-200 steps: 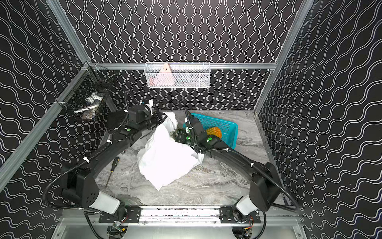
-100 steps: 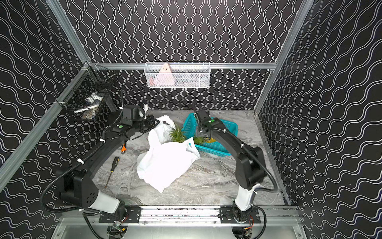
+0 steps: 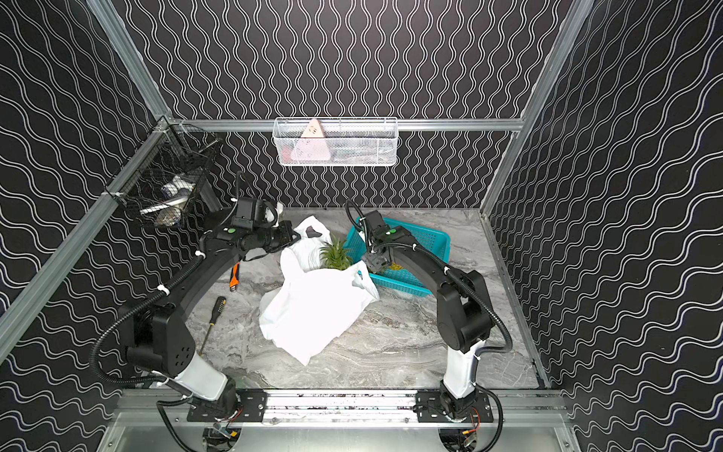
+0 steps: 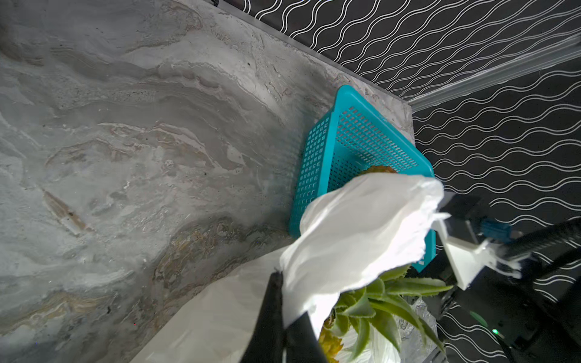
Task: Place the pineapple into a plastic bag & tie a knot
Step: Pick up the pineapple from the basket.
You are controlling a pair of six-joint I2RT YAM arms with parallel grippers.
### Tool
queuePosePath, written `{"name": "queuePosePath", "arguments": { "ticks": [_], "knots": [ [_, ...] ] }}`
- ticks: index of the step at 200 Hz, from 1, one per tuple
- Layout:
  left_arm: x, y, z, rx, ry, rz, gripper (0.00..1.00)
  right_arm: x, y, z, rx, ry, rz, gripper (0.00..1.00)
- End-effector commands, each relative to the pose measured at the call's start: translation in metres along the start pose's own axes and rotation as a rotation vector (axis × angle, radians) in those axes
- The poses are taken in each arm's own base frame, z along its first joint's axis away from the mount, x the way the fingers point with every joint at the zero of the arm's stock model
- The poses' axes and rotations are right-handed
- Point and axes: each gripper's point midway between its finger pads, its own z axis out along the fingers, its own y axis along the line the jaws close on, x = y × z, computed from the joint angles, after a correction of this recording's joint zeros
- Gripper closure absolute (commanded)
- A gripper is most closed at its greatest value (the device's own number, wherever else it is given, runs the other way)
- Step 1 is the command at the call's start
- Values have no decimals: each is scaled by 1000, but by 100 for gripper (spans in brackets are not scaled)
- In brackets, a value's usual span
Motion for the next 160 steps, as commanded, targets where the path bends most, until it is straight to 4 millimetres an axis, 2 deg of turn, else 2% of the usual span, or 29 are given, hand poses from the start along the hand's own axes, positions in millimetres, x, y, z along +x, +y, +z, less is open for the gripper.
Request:
{"name": "queuePosePath", "arguments": {
  "ticks": [1,41,45,87,91,95,102,110,120,128,139,153,160],
  "knots": [
    [-1,-4,2,19,9,14,100,-10,21,8,-137,-42,-168,11],
    [-7,-7,3,24,5,9,100,-5,35,22,-314,-18,-238,10],
    [-7,-7,4,24,6,9,100,-1,40,31,-339,10,-247,10],
    [-13,-11,4,29,2,4,100,14,60,66,-484,137,-241,11],
    [-13,-11,5,28,4,4,100,13,61,70,-483,140,-236,13],
    [-13,-11,5,27,6,5,100,17,48,78,-465,145,-201,14],
    [-12,-10,6,22,12,7,100,16,47,83,-456,141,-188,17],
    [-12,-7,7,11,16,11,100,13,45,84,-449,129,-184,25],
    [-11,-5,7,-1,18,18,100,-1,33,84,-387,82,-156,43],
    [-11,-4,7,-9,18,16,100,-14,20,79,-335,29,-137,64],
    [-11,-3,8,-14,21,21,100,-37,-2,69,-232,-75,-109,85],
    [-11,-2,10,-20,27,23,99,-68,-31,47,-113,-203,-55,99],
    [-12,-3,9,-24,30,33,98,-82,-49,34,-47,-256,-18,100]
  ]
}}
